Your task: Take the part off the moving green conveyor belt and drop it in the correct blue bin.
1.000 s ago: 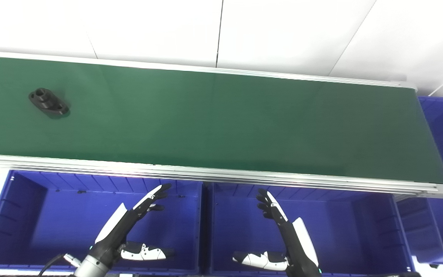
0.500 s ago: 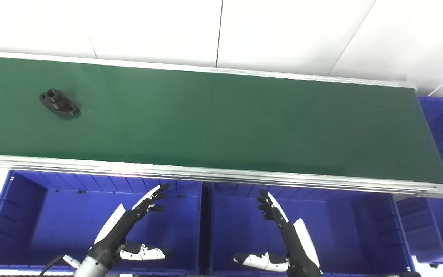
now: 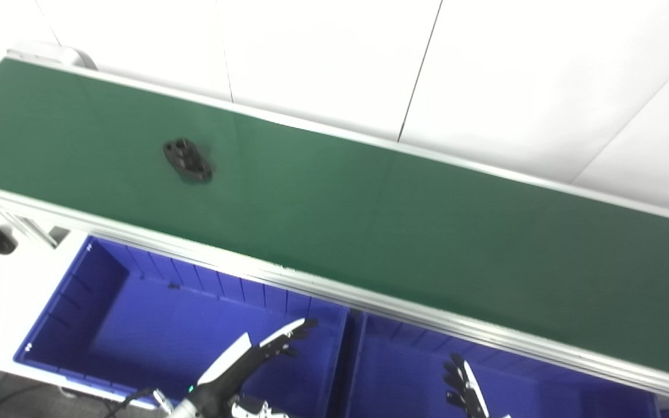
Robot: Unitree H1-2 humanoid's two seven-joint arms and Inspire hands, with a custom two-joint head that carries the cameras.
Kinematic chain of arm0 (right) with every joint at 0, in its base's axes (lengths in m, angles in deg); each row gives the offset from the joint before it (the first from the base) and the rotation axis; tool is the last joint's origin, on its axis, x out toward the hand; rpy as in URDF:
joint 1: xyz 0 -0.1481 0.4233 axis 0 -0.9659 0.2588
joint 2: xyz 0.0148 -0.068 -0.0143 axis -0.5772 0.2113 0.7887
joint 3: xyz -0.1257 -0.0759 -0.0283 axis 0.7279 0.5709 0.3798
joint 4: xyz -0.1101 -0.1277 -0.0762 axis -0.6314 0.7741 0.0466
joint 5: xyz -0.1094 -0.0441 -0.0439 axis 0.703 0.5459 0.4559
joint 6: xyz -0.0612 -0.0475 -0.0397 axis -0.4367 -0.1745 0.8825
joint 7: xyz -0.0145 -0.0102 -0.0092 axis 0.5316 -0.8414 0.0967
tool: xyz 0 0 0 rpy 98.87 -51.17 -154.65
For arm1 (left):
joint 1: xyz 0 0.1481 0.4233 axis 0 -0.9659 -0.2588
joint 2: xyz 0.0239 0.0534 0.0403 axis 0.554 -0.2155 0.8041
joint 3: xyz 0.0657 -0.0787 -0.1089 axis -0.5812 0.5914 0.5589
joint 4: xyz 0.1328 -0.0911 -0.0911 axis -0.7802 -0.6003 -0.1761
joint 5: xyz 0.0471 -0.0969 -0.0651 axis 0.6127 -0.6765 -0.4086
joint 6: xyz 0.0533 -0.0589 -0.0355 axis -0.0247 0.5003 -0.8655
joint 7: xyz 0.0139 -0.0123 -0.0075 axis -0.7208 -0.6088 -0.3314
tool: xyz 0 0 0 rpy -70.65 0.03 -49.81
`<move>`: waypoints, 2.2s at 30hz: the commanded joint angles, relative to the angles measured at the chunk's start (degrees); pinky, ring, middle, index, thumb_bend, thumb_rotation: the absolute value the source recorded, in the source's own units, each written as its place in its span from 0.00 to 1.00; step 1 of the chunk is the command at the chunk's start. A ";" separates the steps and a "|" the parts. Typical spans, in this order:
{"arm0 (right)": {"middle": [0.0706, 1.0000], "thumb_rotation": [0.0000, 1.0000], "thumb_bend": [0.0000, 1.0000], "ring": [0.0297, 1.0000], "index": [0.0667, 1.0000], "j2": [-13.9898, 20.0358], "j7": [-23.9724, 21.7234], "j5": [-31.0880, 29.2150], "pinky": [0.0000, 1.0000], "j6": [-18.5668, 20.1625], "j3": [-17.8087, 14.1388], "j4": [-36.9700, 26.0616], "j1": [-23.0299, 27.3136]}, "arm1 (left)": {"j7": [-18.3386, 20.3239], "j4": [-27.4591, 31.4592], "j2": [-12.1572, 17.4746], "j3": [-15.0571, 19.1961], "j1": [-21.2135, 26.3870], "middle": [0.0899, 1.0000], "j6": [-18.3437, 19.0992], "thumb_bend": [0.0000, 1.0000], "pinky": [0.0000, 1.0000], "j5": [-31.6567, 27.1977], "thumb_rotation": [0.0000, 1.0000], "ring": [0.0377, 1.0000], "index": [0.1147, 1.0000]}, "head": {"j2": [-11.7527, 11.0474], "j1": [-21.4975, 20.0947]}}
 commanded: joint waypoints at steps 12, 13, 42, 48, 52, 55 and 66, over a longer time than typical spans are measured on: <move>0.92 0.39 0.89 0.90 0.98 -0.40 0.52 -0.12 0.86 -3.94 -0.31 0.94 0.04 | -5.67 -1.20 1.99 -3.80 2.34 0.84 -1.84 0.89 0.74 0.66 0.51 0.81 0.84 | -2.96 -0.82; 0.92 0.39 0.89 0.90 0.98 -0.41 0.49 -0.33 0.86 -4.12 -0.27 1.34 0.21 | -5.89 -1.55 2.07 -4.16 2.61 0.84 -1.84 0.89 0.74 0.61 0.51 0.81 0.84 | -3.94 -0.91; 0.90 0.37 0.86 0.87 0.95 2.34 9.17 -1.15 0.78 -4.74 3.88 2.14 1.97 | -14.08 -5.50 1.79 -10.85 6.28 0.82 -1.85 0.88 0.70 0.35 0.49 0.79 0.82 | -7.09 0.03; 0.88 0.33 0.86 0.84 0.93 6.16 18.63 -1.33 0.72 -4.74 9.82 1.31 2.90 | -16.05 -5.90 1.43 -11.82 6.56 0.82 -1.85 0.88 0.70 1.38 0.49 0.79 0.82 | -7.35 1.53; 0.86 0.31 0.84 0.83 0.91 7.89 26.68 2.28 0.76 -4.74 12.84 -1.19 2.70 | -16.69 -5.84 1.36 -12.46 6.76 0.82 -1.84 0.88 0.70 1.46 0.49 0.78 0.81 | -7.14 1.90; 0.81 0.34 0.85 0.78 0.89 8.24 32.31 7.28 0.65 -4.74 13.82 -2.81 2.67 | -17.90 -5.91 1.47 -13.19 7.05 0.81 -1.84 0.89 0.69 2.14 0.50 0.78 0.81 | -6.99 1.74; 0.75 0.35 0.92 0.73 0.82 4.03 28.98 8.52 0.73 -4.50 9.71 -15.70 0.31 | -19.68 -5.28 2.25 -15.12 7.77 0.82 -1.84 0.89 0.70 2.02 0.50 0.79 0.82 | -5.61 0.99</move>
